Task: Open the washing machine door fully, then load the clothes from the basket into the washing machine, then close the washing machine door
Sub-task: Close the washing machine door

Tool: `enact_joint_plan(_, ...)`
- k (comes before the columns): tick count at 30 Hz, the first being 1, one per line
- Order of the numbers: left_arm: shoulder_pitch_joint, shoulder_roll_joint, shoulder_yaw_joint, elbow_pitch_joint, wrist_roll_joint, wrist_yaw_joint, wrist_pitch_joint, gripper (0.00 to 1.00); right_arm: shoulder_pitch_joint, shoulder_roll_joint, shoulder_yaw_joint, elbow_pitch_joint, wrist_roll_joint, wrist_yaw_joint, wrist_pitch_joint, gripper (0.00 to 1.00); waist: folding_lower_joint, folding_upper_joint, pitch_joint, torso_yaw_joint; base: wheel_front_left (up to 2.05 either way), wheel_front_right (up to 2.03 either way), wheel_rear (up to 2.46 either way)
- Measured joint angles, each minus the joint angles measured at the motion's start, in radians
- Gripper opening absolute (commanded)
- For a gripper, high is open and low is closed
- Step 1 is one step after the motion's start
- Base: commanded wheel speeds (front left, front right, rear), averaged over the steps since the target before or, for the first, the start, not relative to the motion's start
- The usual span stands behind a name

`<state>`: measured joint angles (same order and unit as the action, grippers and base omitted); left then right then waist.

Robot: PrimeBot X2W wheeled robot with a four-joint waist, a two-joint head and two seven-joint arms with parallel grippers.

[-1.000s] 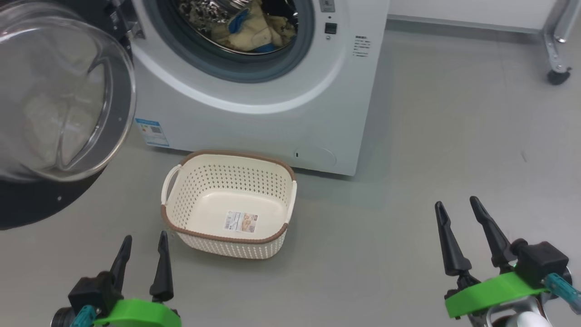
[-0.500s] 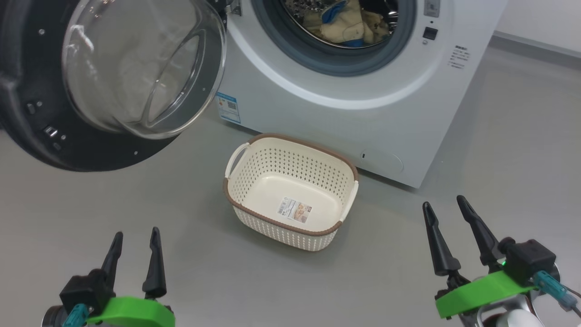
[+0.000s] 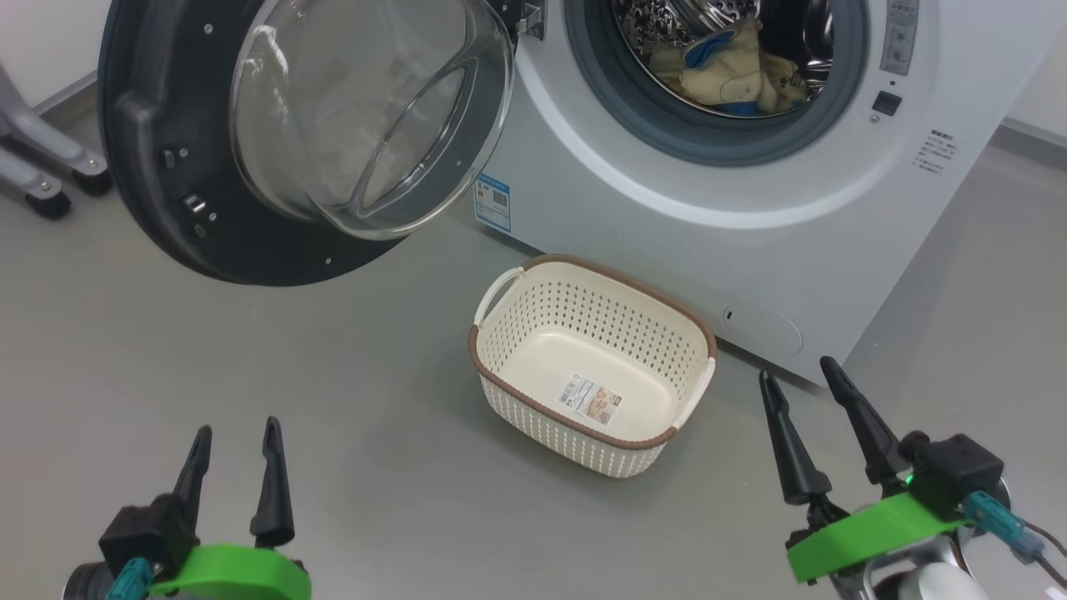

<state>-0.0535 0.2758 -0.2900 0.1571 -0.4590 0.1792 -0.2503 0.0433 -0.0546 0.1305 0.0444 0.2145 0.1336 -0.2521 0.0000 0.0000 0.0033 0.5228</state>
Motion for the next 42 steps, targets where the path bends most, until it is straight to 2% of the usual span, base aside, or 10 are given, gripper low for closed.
enact_joint_plan(7,0.003,0.008,0.009,-0.015,0.0,0.015,0.0,1.0,-0.01,0.0,0.007,0.015,0.005,0.0,0.0,1.0,0.0,0.0,-0.007,0.0,0.0,0.0,0.0)
enact_joint_plan(42,0.021,0.029,-0.006,-0.033,-0.001,0.025,0.006,1.0,-0.009,0.005,0.007,0.015,0.006,0.0,0.0,1.0,0.0,0.0,-0.019,-0.009,0.0,0.0,0.0)
